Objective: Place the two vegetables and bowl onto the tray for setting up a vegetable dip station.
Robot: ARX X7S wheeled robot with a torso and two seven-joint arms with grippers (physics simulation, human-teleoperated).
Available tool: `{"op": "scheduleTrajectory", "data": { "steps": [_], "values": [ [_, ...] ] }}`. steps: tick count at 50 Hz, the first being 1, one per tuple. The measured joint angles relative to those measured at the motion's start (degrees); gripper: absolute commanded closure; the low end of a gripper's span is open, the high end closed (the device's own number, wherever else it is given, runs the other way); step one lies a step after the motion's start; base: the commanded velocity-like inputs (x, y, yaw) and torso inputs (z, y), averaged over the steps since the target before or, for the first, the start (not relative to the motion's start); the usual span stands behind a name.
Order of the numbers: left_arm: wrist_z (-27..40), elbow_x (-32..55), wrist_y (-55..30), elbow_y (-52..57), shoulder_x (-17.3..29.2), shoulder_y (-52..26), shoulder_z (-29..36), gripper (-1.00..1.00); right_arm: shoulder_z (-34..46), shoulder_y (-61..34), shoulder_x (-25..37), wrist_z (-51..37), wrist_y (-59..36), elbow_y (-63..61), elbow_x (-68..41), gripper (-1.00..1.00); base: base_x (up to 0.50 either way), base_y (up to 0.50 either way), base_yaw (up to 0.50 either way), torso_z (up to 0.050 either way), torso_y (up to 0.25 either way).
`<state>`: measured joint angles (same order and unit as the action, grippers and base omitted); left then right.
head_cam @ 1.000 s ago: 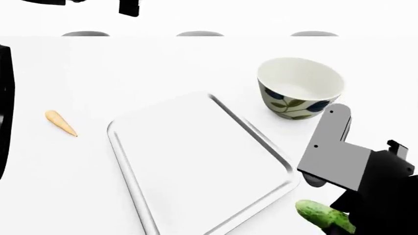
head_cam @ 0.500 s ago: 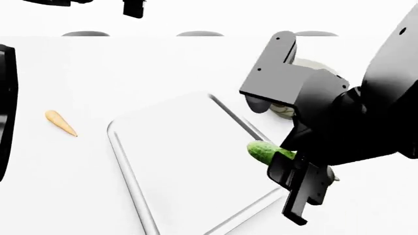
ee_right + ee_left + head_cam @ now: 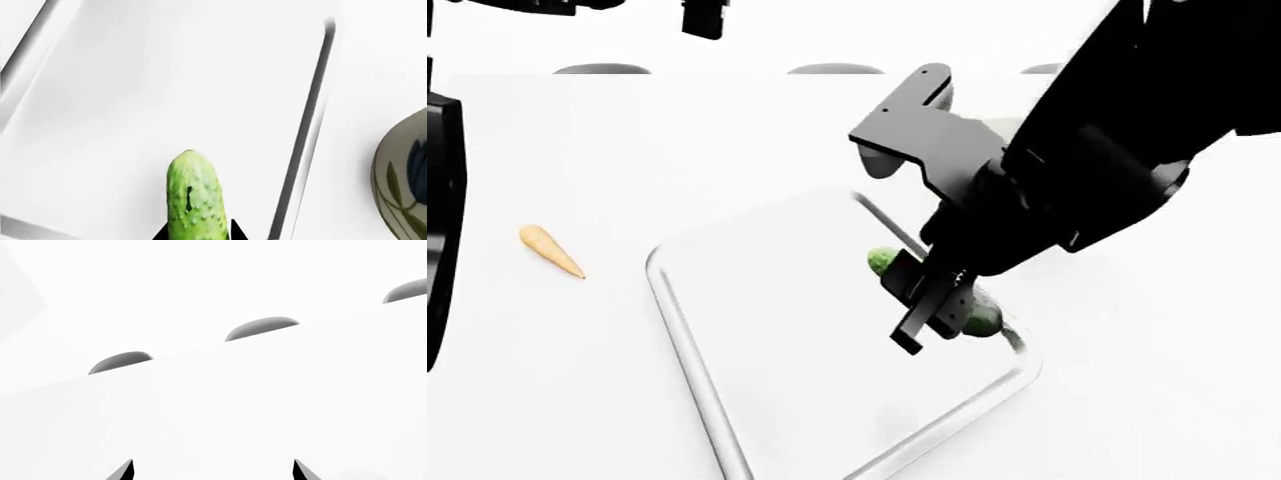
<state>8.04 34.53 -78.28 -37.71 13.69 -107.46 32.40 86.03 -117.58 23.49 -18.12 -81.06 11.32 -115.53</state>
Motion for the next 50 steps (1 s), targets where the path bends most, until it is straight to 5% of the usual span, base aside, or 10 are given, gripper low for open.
{"op": "scheduleTrajectory", "data": {
  "steps": [15, 40, 41, 50],
  "values": [
    [-0.15, 0.13, 0.60, -0.45, 0.21, 0.38, 0.35, -1.00, 0.52, 4.08, -4.40, 9.41, 3.48, 6.37, 10.42, 1.00, 0.00, 0.00, 0.00, 0.000, 0.000],
    [1.17, 1.06, -0.45, 1.09, 1.37, 0.97, -0.55, -1.00, 2.51, 6.23, -5.30, 11.03, 2.83, 9.19, 11.03, 1.00, 0.00, 0.00, 0.00, 0.000, 0.000],
    [1.22, 1.09, -0.49, 1.13, 1.41, 0.97, -0.59, -1.00, 2.54, 6.23, -5.28, 11.01, 2.78, 9.22, 10.93, -1.00, 0.00, 0.00, 0.00, 0.000, 0.000],
    [1.62, 1.43, -0.85, 1.67, 1.74, 1.12, -0.86, -1.00, 2.77, 5.92, -5.27, 11.07, 2.43, 9.62, 10.48, -1.00, 0.00, 0.00, 0.00, 0.000, 0.000]
  ]
}}
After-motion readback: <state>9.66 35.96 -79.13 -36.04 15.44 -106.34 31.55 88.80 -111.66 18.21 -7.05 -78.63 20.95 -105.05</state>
